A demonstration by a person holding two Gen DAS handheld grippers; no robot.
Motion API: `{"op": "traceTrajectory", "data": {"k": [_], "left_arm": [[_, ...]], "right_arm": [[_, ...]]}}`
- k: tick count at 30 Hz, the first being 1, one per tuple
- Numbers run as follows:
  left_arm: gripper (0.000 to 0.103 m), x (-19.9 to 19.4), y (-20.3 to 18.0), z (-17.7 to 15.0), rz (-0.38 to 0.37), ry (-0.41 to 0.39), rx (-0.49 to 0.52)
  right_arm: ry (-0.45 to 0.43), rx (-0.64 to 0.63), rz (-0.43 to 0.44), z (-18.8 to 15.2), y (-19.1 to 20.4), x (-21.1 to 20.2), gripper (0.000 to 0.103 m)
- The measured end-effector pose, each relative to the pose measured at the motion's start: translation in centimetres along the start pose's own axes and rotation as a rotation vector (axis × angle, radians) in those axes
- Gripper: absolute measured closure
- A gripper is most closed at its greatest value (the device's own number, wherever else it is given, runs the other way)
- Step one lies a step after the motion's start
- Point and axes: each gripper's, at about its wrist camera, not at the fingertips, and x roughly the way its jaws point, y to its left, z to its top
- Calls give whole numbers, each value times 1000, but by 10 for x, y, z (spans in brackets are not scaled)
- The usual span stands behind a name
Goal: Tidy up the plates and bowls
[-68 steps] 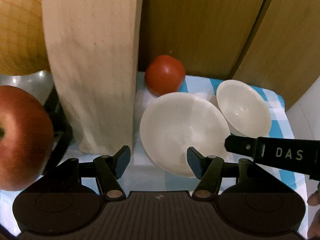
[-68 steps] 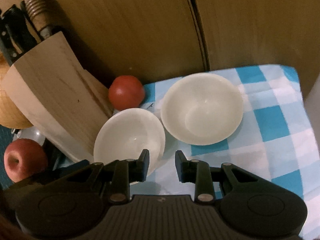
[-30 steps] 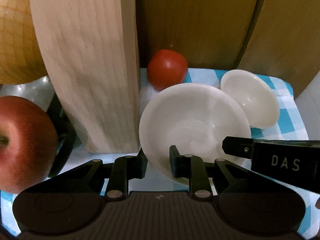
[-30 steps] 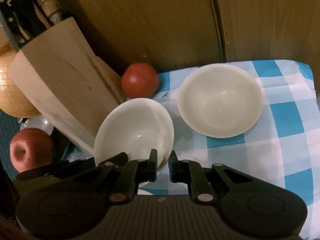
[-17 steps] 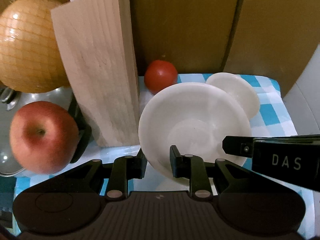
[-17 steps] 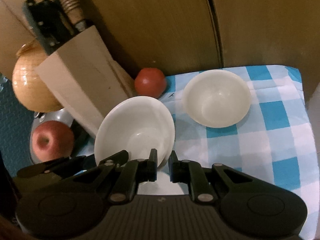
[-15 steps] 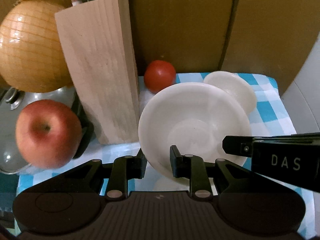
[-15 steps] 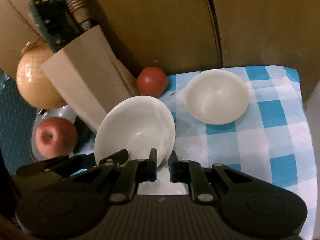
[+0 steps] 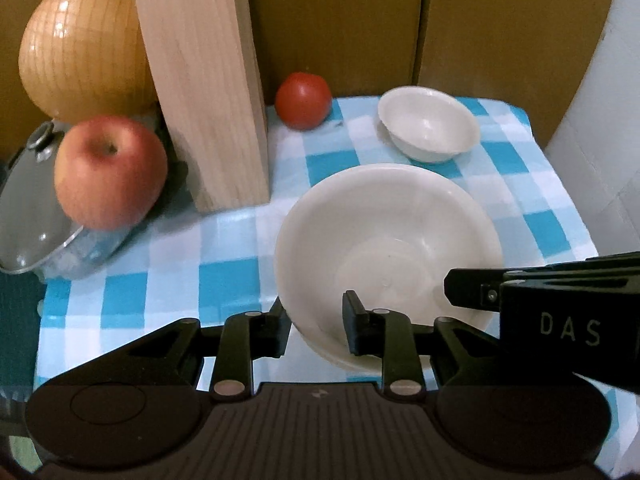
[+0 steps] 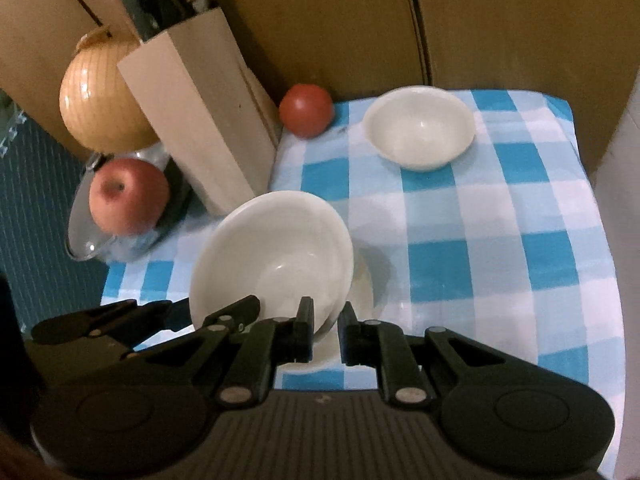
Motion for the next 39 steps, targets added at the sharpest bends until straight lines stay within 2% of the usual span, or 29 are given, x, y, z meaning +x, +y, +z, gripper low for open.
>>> {"op": "traceTrajectory", "data": {"k": [7, 20, 32, 39], "left_arm": [[67, 7, 0, -9, -3, 15, -4], [64, 19, 2, -5, 14, 27, 12], [61, -4, 11, 2, 6, -19, 6], [59, -13, 9, 7, 4, -41, 9]], "right_arm": [[22, 6, -17, -10, -2, 9, 95], [23, 7, -55, -5, -5, 25, 93], [-39, -14, -69, 3, -2, 1, 89], [-73, 12, -76, 6, -15, -10, 89]]}}
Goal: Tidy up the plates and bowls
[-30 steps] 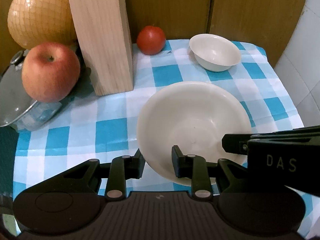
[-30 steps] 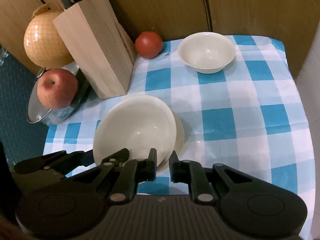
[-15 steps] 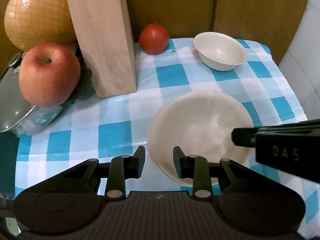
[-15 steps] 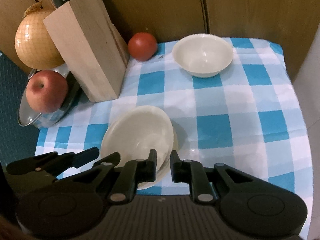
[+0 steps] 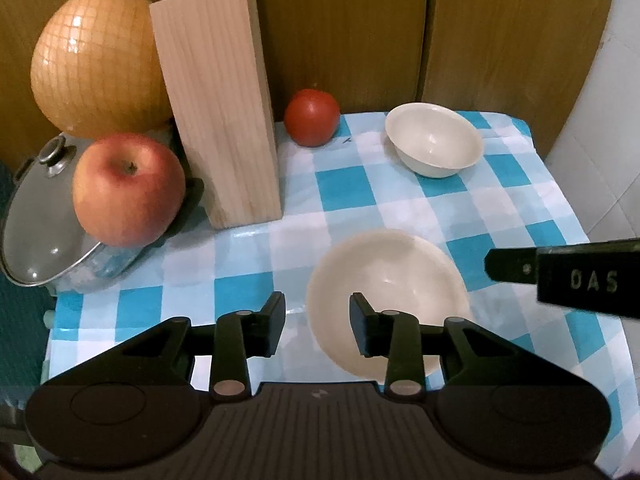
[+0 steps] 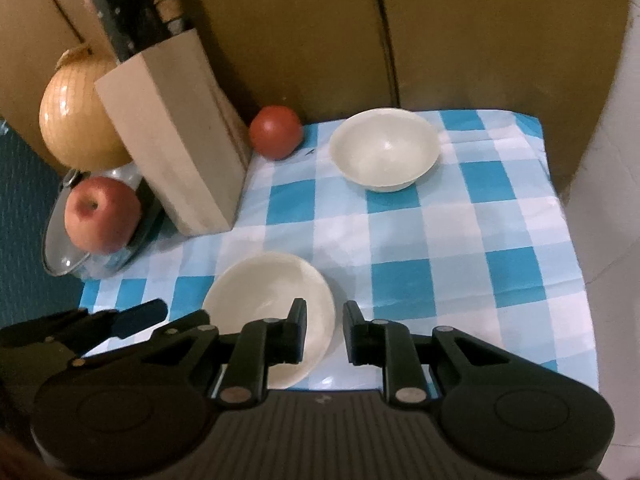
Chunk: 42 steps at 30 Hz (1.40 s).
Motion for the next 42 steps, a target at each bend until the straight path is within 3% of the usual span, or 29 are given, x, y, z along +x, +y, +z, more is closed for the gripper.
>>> {"op": "traceTrajectory", "data": {"k": [12, 22, 33, 42], "left_arm": [[51, 3, -20, 27, -16, -31, 18], [32, 24, -49, 47, -40, -47, 41], [24, 55, -66, 84, -49, -55, 24], [24, 90, -64, 104, -52, -36, 1]], "right_arm": [[-27, 47, -31, 22, -33, -3, 89], [-36, 86, -32, 41, -65, 6, 88], [-64, 153, -35, 70, -100, 30, 82], [-64, 164, -17, 97, -99, 60, 81]]}}
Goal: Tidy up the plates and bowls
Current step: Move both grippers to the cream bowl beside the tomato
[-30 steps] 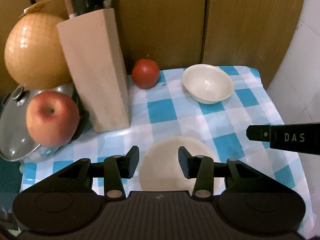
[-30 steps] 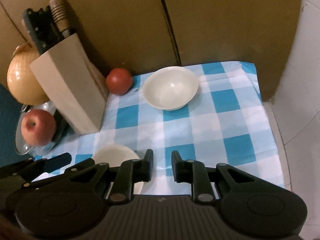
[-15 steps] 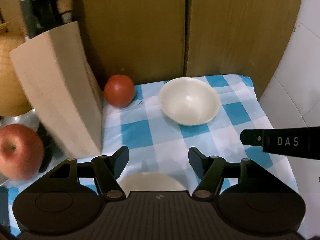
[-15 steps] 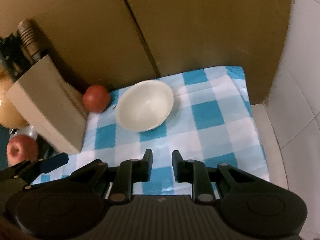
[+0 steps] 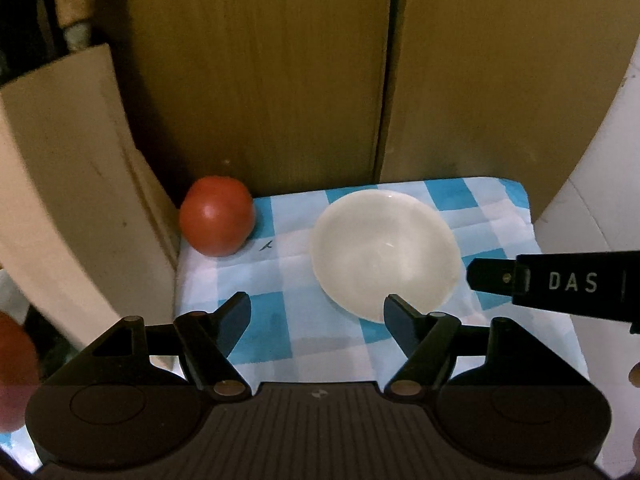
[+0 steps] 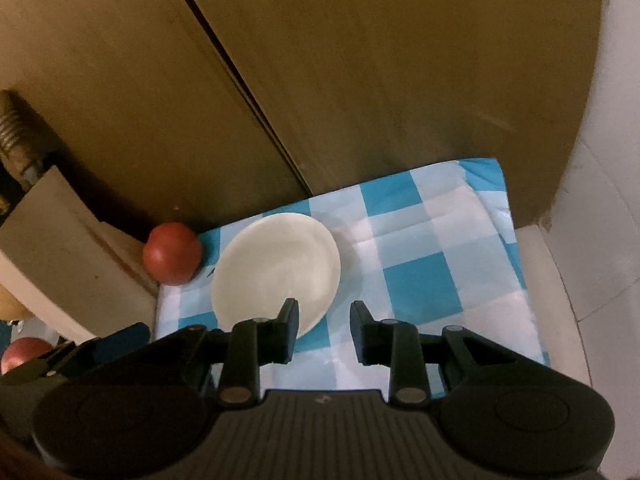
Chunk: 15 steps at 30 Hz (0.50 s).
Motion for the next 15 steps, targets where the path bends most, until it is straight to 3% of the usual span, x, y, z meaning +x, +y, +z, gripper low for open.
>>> {"op": "traceTrajectory", "data": {"k": [9, 15], "left_arm": [[26, 31, 2, 3, -23, 31, -17], [36, 44, 2, 6, -18, 44, -10]], "right_arm": [[36, 14, 1, 1, -6, 36, 81], [52, 11, 18, 2, -9, 51, 81]]}}
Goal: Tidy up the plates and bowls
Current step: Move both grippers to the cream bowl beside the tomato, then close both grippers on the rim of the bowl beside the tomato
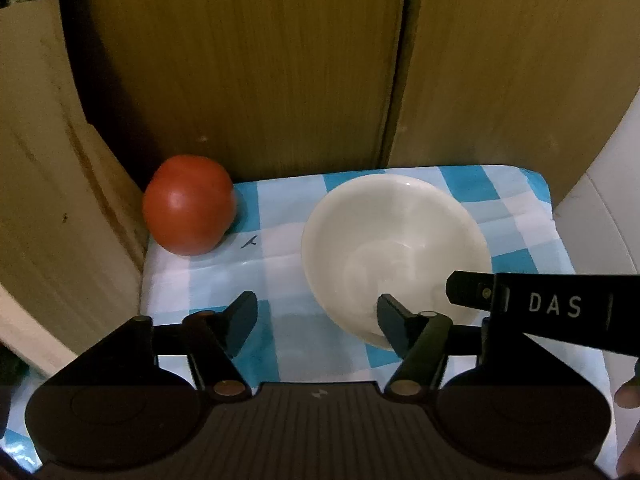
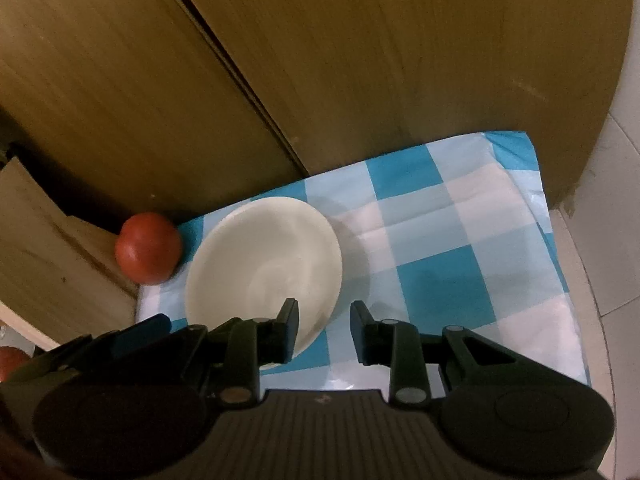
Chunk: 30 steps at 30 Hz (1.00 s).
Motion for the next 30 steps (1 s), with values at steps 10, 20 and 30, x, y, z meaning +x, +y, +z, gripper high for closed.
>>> {"op": "traceTrajectory", "data": {"k": [10, 20, 30], "left_arm": [[65, 10, 3, 2, -20, 18, 3], [75, -2, 0, -3, -22, 4, 32], [74, -25, -2, -5, -19, -14, 47]], "right_arm": [[25, -12, -7, 3, -1, 13, 92], [14, -25, 10, 0, 5, 3, 96], [-9, -53, 12, -6, 16, -22, 96]]}}
